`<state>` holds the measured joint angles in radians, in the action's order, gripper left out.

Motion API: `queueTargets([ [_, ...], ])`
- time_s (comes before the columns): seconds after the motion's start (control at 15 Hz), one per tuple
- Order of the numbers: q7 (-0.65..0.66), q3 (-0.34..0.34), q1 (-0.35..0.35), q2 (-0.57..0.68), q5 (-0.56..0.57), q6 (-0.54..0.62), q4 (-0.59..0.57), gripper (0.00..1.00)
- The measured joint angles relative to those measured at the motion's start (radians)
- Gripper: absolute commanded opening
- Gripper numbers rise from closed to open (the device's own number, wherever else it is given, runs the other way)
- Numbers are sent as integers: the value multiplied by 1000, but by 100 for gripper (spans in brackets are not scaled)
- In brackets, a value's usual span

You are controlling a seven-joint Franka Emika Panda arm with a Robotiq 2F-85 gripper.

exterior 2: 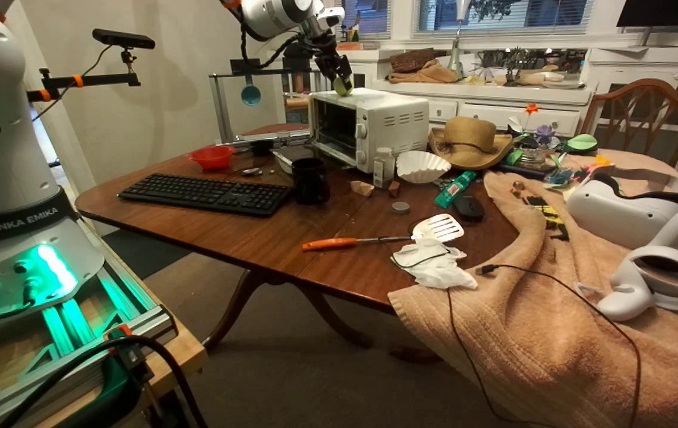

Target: Put the tennis ball into the microwave

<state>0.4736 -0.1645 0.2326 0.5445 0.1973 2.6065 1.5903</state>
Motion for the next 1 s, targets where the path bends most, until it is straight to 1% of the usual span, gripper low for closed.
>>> queueTargets([
  [0.2,-2,7,-1,-10,-2,-14,2,42],
  [0.4,-37,31,-19,-87,-30,-82,55,42],
  [0.73,-83,71,-72,-289,-77,-170,249,42],
  [0.87,-91,87,-92,-354,-103,-184,330,42],
  [1.0,-116,108,-113,-405,-157,-184,408,42],
])
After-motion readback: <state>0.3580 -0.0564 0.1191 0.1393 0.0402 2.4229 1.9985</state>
